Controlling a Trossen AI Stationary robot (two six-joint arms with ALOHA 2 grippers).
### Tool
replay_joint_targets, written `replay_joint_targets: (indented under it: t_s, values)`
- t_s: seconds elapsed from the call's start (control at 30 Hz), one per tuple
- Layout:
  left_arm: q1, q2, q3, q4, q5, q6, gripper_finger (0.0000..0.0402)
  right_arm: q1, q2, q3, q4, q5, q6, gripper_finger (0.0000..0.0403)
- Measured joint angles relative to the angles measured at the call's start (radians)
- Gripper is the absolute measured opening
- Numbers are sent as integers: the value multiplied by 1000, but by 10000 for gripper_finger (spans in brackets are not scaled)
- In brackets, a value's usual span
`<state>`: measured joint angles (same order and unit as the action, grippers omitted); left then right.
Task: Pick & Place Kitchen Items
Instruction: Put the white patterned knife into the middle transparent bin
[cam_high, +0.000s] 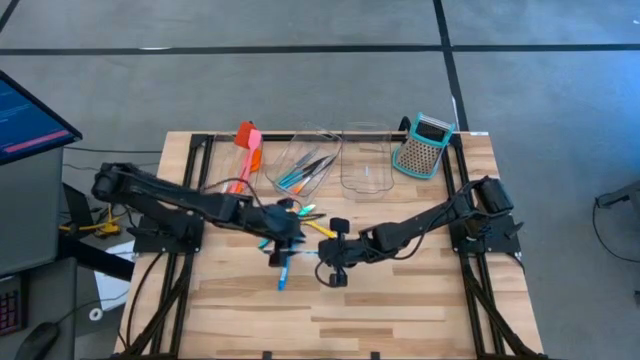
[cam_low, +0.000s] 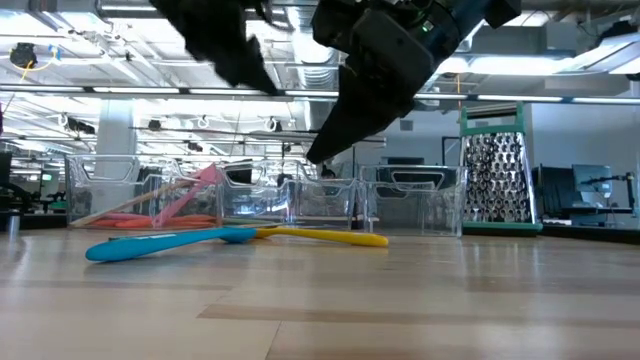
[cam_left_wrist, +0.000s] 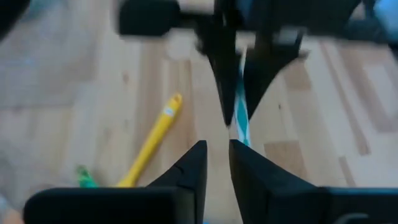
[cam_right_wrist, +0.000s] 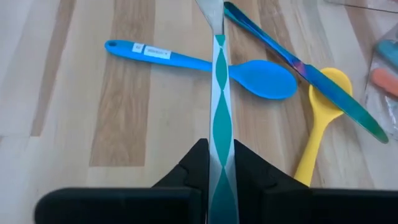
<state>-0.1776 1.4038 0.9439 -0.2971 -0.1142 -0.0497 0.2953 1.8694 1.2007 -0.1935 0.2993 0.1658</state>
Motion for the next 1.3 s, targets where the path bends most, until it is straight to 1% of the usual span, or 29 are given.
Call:
replay_joint_targets:
  t_s: [0.17,0.27,0.4,0.47,0.57,0.77,0.93,1.0,1.07,1.17,1.3]
  values:
    - [0,-173,-3,10,-69,-3,64,13,0,0,-9,24,4,34]
    - [0,-268,-11,9,-149,-13,65,32,-13,0,-30,93,-7,34]
    - [0,-374,-36,21,-239,-94,65,63,-65,1,-89,202,0,34]
    - [0,-411,-57,28,-253,-116,65,81,-92,1,-108,263,8,34]
    - [0,-455,-103,54,-253,-126,65,113,-152,0,-188,360,24,34]
    - [2,-498,-197,81,-261,-190,65,188,-268,1,-407,546,164,34]
    - [2,-505,-269,98,-280,-248,65,280,-341,0,-618,698,384,34]
    - [2,-506,-302,142,-282,-270,65,318,-353,1,-670,766,473,34]
    - [2,-506,-347,220,-285,-285,65,350,-352,0,-717,830,549,34]
    - [2,-506,-417,387,-287,-288,65,376,-321,1,-747,921,628,34]
    - [2,-506,-524,649,-287,-269,56,381,-247,0,-767,1018,722,34]
